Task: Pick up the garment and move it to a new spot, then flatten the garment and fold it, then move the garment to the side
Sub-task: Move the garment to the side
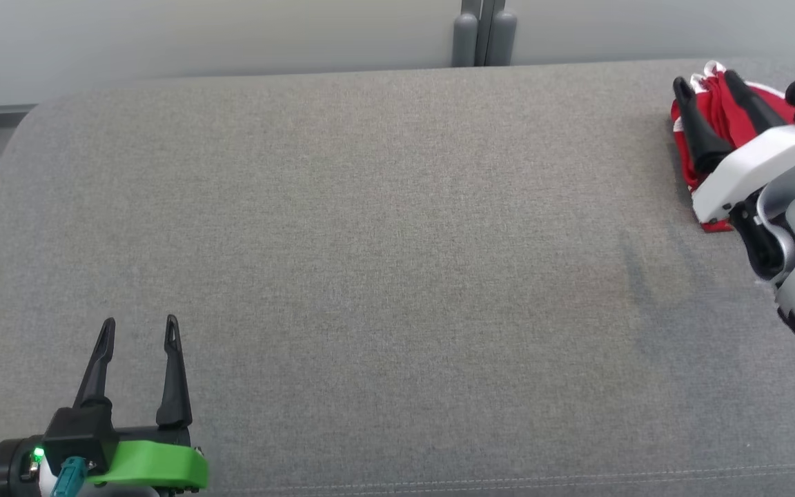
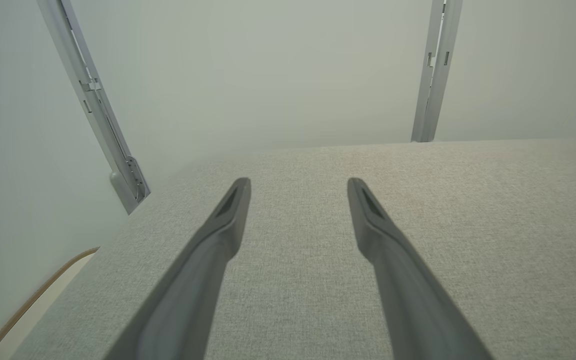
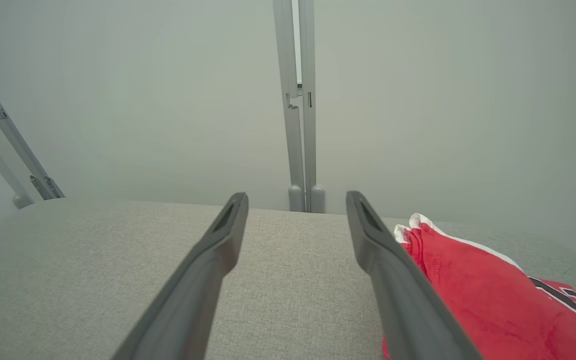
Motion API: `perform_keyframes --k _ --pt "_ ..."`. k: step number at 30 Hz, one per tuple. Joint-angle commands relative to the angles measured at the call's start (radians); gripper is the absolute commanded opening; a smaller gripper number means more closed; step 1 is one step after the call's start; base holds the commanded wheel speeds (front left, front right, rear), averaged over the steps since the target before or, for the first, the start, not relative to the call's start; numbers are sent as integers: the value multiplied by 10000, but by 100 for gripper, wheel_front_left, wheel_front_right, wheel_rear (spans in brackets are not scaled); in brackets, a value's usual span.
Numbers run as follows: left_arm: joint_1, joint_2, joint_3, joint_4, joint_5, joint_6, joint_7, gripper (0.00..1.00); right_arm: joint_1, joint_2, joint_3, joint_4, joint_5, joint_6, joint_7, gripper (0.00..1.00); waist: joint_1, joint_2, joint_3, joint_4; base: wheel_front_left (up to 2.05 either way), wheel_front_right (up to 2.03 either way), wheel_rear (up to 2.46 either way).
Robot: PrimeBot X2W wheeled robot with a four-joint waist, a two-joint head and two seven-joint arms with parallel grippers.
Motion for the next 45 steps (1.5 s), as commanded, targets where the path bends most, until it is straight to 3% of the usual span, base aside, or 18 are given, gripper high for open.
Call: perform_keyframes --k 1,12,25,34,45 --pt "163 -20 22 4 -36 34 -23 100 298 74 -205 -123 -202 -14 -25 100 0 0 -353 40 0 0 0" --pt "691 -82 220 53 -148 156 -23 100 3796 1591 -3549 -2433 -3313 -14 -27 100 0 0 -1053 -181 0 0 0" --pt "954 -141 278 137 -252 200 -23 100 6997 3235 -6086 -4851 -5830 -11 -26 100 0 0 -1334 -511 0 0 0" --pt "1072 -155 304 181 -303 76 -24 100 8396 4020 -6687 -6193 -7125 -11 -26 100 0 0 -1457 -751 0 0 0" --pt "1129 -177 200 323 -347 -54 -24 100 9003 4391 -6904 -6558 -7547 -11 -28 100 0 0 -1528 -890 0 0 0"
